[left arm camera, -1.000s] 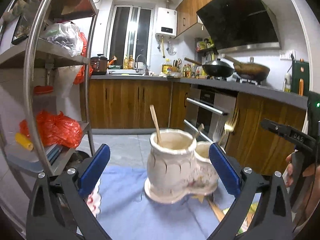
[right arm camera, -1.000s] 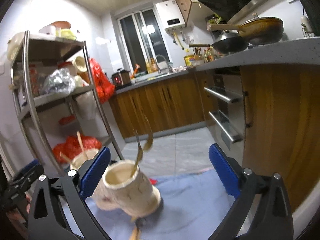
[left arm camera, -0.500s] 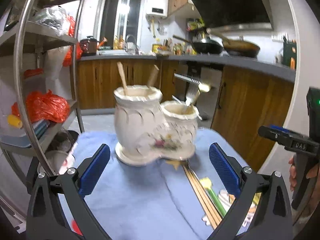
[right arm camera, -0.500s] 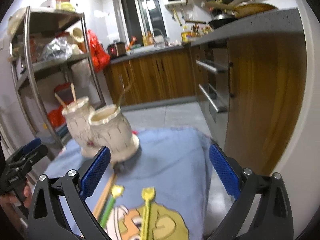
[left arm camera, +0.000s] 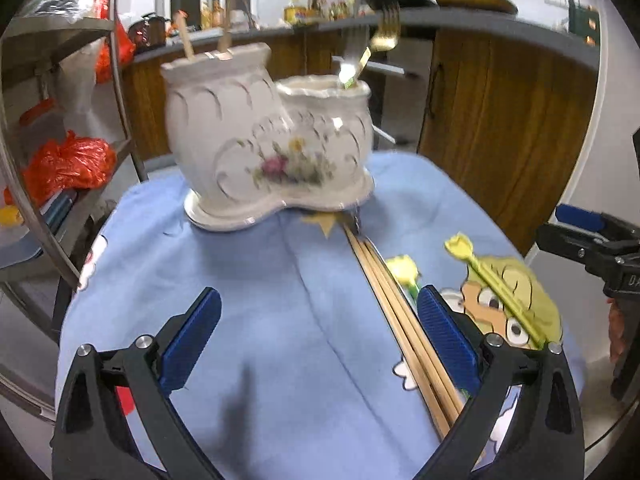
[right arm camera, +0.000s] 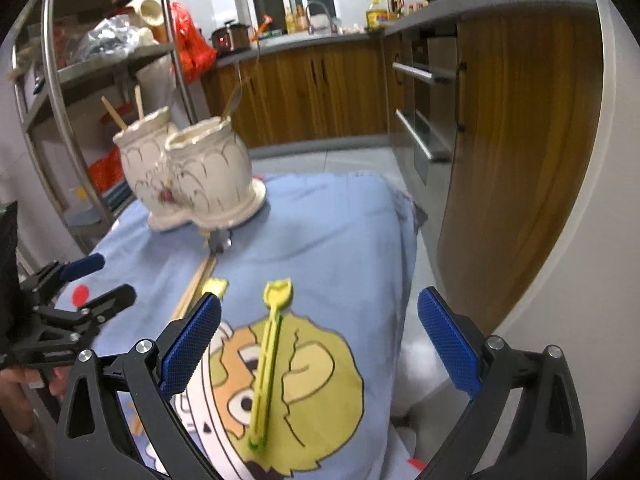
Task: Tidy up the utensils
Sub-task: 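Move both tools back toward the yellow and green spoons, then grasp a chopstick with the left tool while the right tool grasps the yellow spoon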
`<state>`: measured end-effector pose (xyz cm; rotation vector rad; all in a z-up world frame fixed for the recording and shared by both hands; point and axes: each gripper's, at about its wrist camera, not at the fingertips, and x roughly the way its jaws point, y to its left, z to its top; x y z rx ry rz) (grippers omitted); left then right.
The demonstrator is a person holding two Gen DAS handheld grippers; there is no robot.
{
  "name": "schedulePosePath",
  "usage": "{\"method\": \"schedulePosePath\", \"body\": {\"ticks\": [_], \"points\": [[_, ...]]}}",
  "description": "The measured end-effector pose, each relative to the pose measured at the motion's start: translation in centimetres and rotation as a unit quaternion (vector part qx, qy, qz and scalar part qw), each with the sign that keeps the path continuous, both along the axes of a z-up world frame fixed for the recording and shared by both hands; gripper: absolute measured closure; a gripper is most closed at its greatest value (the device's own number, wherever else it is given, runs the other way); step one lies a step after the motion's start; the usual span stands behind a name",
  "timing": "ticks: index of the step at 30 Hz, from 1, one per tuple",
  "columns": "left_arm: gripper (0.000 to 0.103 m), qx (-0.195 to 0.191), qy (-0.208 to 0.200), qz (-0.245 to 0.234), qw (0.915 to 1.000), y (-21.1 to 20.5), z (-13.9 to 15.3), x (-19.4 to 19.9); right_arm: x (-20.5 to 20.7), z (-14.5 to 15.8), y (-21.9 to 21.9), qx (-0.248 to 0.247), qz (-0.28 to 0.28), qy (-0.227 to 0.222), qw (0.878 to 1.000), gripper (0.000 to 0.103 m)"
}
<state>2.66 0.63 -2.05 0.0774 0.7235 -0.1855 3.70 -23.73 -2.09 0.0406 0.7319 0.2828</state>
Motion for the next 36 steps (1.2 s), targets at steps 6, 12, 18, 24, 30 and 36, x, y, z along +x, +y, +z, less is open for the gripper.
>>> {"method": "schedulePosePath", "body": {"ticks": [6, 12, 18, 24, 30, 36], "points": [[0.032, 0.036, 0.047, -0.018, 0.9981, -1.6, -2.0, 0.5, 0.2, -0.7, 0.5, -0.003, 0.018, 0.025, 1.000, 0.013], [0.041, 0.031, 0.064, -0.027, 0.9971, -2.2, -2.4, 0.7, 0.1, -1.7, 2.3, -0.036, 0.051, 0.047, 0.997, 0.044], [0.058, 0.034, 0.067, -0.022, 0.9969, -2.9, -2.4, 1.3, -0.1, -2.4, 3.7, -0.059, 0.075, 0.065, 0.993, 0.062], [0.072, 0.041, 0.073, -0.012, 0.9964, -3.8, -2.6, 3.3, 0.5, -3.3, 4.9, -0.082, 0.085, 0.078, 0.990, 0.074], [0.094, 0.039, 0.080, -0.020, 0.9958, -3.2, -2.5, 3.9, 0.7, -3.4, 5.4, -0.081, 0.087, 0.071, 0.990, 0.091], [0.097, 0.040, 0.104, -0.058, 0.9921, -1.3, -2.0, 2.4, 0.3, -3.2, 6.1, -0.078, 0.109, 0.063, 0.989, 0.092]]}}
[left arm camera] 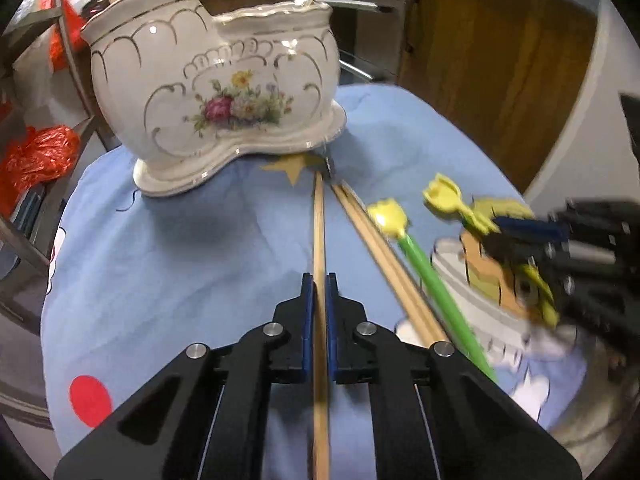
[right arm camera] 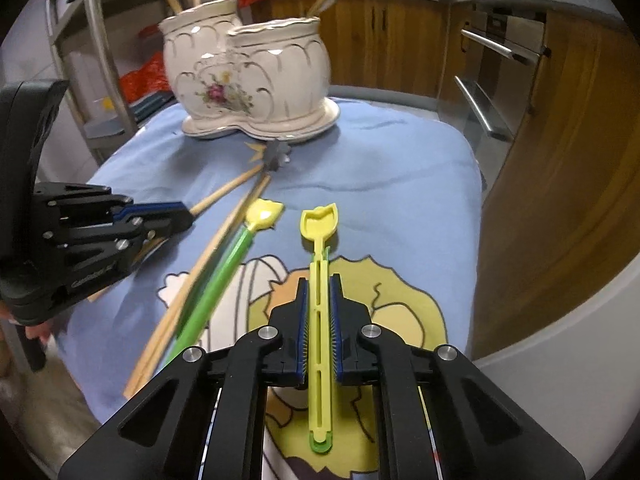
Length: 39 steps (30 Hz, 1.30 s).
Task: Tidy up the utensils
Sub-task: 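Grasp a chopstick with the left tool while the right tool grasps the yellow spoon, then lift the chopstick and yellow spoon and lower them into the holder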
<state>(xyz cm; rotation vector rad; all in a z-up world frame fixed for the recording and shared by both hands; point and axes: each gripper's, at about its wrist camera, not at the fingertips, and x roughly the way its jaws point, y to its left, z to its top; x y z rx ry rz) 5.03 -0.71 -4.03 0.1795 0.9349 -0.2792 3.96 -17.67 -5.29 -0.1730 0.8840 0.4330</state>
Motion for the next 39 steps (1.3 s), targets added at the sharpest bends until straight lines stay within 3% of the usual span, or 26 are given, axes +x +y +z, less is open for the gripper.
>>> {"method": "schedulePosePath", "body": {"ticks": [10, 16, 21, 26, 30, 33, 39], "points": [[0.097, 0.011, -0.021, -0.004, 0.9997, -0.6, -0.2, -0.5, 0.3, 0.0, 0.4, -0.005, -0.004, -0.008, 1.000, 0.092], [0.097, -0.033, -0.067, -0.019, 0.9970, 1.5, 1.5, -2.7, 0.0, 2.2, -0.8, 0.047, -0.017, -0.046, 0.998, 0.092], [0.097, -0.090, -0.122, -0.028, 0.9880, 5.1, 4.6, -5.0, -0.2, 4.8, -1.0, 0.108, -0.011, -0.091, 0.990, 0.092], [0.097, -0.135, -0.201, -0.018, 0.9702, 9.6, 9.4, -6.1, 1.0, 7.5, 0.3, 0.160, -0.004, -0.125, 0.979, 0.092], [0.097, -0.151, -0.244, 0.007, 0.9579, 11.6, 12.4, -2.9, 2.9, 10.2, 2.2, 0.188, 0.003, -0.165, 0.968, 0.092], [0.097, -0.190, -0.263, 0.026, 0.9456, 13.1, 14.1, 0.4, 5.2, 12.0, 3.8, 0.205, 0.007, -0.197, 0.959, 0.092], [0.097, -0.237, -0.302, 0.052, 0.9219, 13.5, 16.3, 6.1, 10.0, 12.6, 5.5, 0.257, -0.002, -0.207, 0.944, 0.092]]}}
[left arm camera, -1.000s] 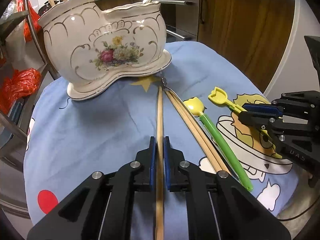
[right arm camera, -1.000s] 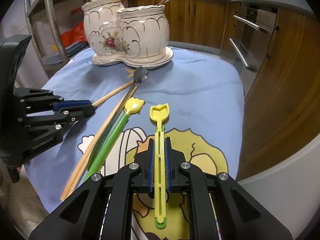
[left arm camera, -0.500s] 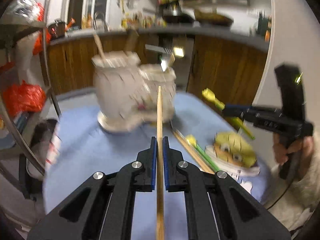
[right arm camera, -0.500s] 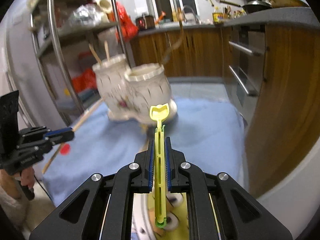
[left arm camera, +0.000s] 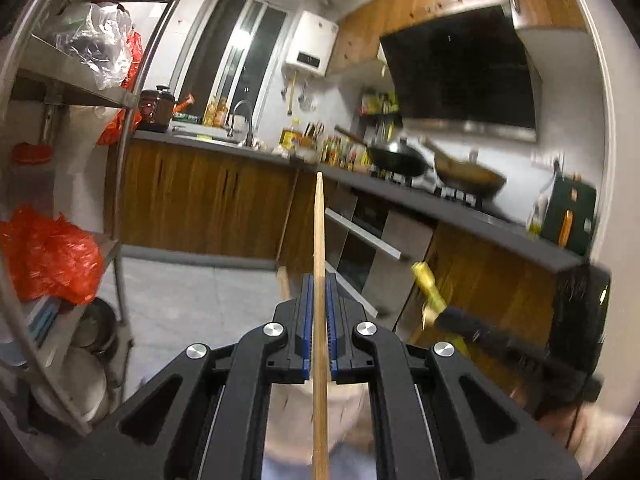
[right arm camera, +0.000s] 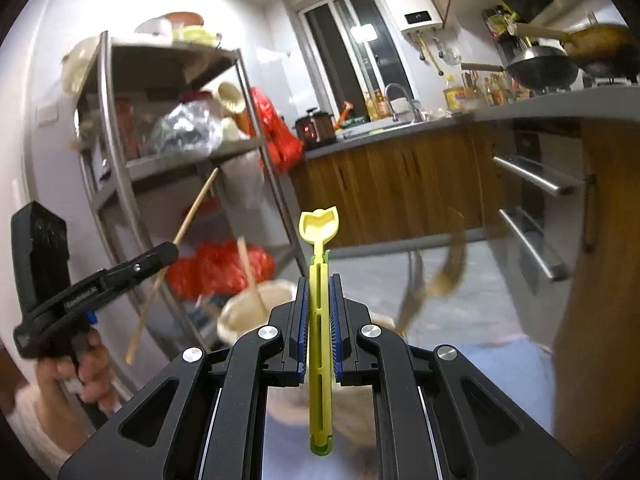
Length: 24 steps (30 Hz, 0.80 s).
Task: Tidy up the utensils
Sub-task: 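Lift the chopstick and yellow spoon and lower them into the holder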
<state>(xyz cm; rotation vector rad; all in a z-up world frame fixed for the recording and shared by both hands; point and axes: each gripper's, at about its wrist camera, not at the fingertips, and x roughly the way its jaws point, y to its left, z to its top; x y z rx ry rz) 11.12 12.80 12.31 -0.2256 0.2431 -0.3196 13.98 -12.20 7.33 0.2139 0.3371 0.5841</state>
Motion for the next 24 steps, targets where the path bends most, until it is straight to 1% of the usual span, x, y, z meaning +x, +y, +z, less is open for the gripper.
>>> {"method": "schedulePosePath", "body": {"ticks": [2, 5, 11, 14, 18, 21, 24], "points": [[0.097, -0.014, -0.014, 0.006, 0.9998, -0.4, 0.2, 1.6, 1.6, -0.4, 0.4, 0.015, -0.001, 0.000, 1.000, 0.092], [0.097, -0.025, -0.029, 0.017, 0.9991, -1.0, 0.2, 3.7, 3.2, -1.1, 0.7, 0.034, 0.002, 0.005, 0.999, 0.092], [0.097, -0.032, -0.054, 0.043, 0.9971, -2.0, -1.3, 6.0, 4.4, -2.4, 2.0, 0.013, -0.003, -0.011, 1.000, 0.092], [0.097, -0.041, -0.058, 0.041, 0.9966, -1.9, -2.2, 6.1, 4.8, -3.3, 2.6, 0.000, -0.006, -0.009, 1.000, 0.092], [0.097, -0.023, -0.058, 0.041, 0.9972, -2.2, -3.1, 6.3, 4.6, -3.8, 3.1, -0.021, -0.011, -0.017, 1.000, 0.092], [0.097, -0.019, -0.062, 0.034, 0.9973, -2.1, -3.4, 5.2, 4.2, -4.1, 3.3, -0.031, -0.007, -0.020, 0.999, 0.092], [0.097, -0.001, -0.067, 0.037, 0.9971, -2.1, -3.3, 3.8, 3.7, -4.2, 3.1, -0.037, -0.005, -0.022, 0.999, 0.092]]}}
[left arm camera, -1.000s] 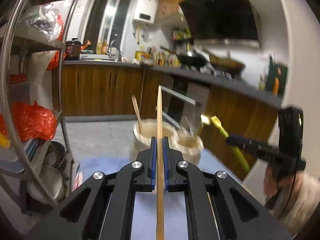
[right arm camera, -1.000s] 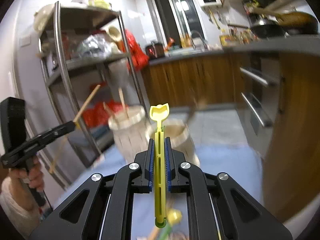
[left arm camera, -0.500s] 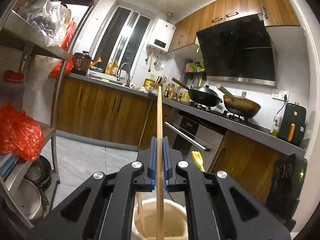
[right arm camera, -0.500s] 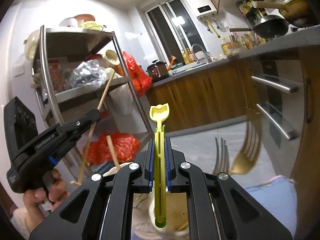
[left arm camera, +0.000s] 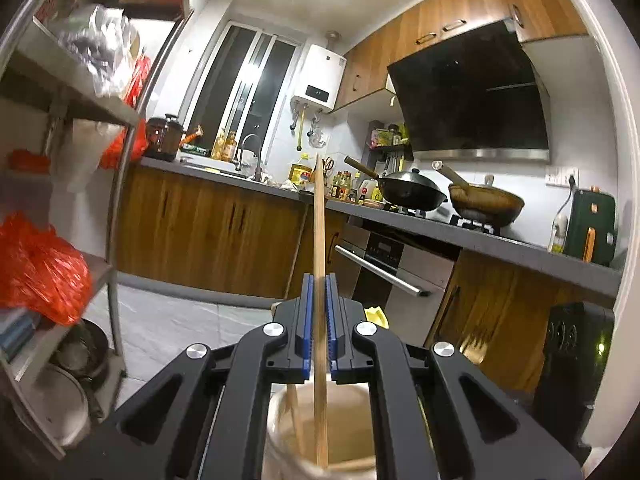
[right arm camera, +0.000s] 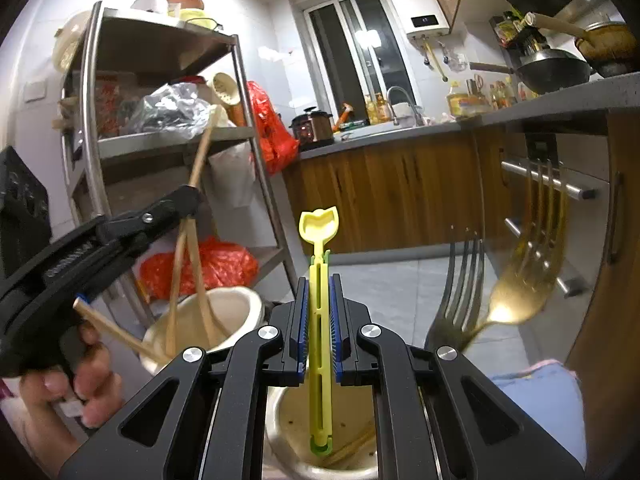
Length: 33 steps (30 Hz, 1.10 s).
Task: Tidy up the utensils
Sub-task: 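Lift the chopstick and yellow spoon and lower them into the holder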
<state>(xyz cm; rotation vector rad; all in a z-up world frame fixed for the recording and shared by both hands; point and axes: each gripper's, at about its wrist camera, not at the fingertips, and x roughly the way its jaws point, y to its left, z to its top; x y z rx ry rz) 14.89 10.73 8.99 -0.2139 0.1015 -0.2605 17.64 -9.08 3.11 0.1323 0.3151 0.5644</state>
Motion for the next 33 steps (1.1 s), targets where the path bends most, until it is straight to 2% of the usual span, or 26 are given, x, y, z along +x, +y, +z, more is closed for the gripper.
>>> {"method": "schedulePosePath", "body": {"ticks": [4, 8, 12, 17, 21, 22, 25, 26, 29, 31, 33], "points": [[0.097, 0.006, 0.018, -0.013, 0.9997, 0.1, -0.5, -1.5, -0.4, -0.3, -0.5, -0.001, 0.000, 0.015, 1.000, 0.092], [0.097, 0.037, 0.036, -0.011, 0.9986, -0.8, -1.2, -1.8, -1.0, -0.5, -0.8, -0.008, 0.001, 0.021, 1.000, 0.092], [0.097, 0.034, 0.057, -0.023, 0.9976, -0.7, -1.8, -1.3, -1.3, -0.9, -0.6, -0.022, -0.002, 0.032, 0.999, 0.092], [0.097, 0.030, 0.059, -0.024, 0.9975, -0.4, -1.9, -1.1, -1.5, -0.8, -0.3, -0.033, 0.001, 0.034, 0.999, 0.092], [0.095, 0.030, 0.056, -0.024, 0.9977, -0.3, -1.9, -1.4, -1.8, -0.4, -0.4, -0.032, 0.000, 0.026, 0.999, 0.077], [0.094, 0.032, 0.055, -0.024, 0.9977, -0.3, -1.9, -1.5, -2.1, -0.2, -0.5, -0.031, -0.002, 0.021, 0.999, 0.077], [0.086, 0.032, 0.048, -0.023, 0.9981, -0.2, -1.7, -2.1, -3.1, 0.5, -1.2, -0.026, -0.004, 0.012, 1.000, 0.075], [0.081, 0.030, 0.047, -0.023, 0.9982, -0.1, -1.7, -2.4, -3.4, 0.8, -1.4, -0.023, -0.007, 0.008, 1.000, 0.071], [0.079, 0.034, 0.041, -0.020, 0.9984, -0.1, -1.7, -3.5, -4.9, 1.9, -2.3, -0.017, -0.010, -0.009, 1.000, 0.069], [0.076, 0.039, 0.040, -0.017, 0.9983, -0.1, -1.7, -4.2, -6.0, 2.5, -2.9, -0.015, -0.014, -0.020, 1.000, 0.063], [0.060, 0.043, 0.040, -0.010, 0.9982, -0.1, -1.8, -5.0, -6.8, 2.7, -3.4, -0.015, -0.018, -0.025, 0.999, 0.051]]}}
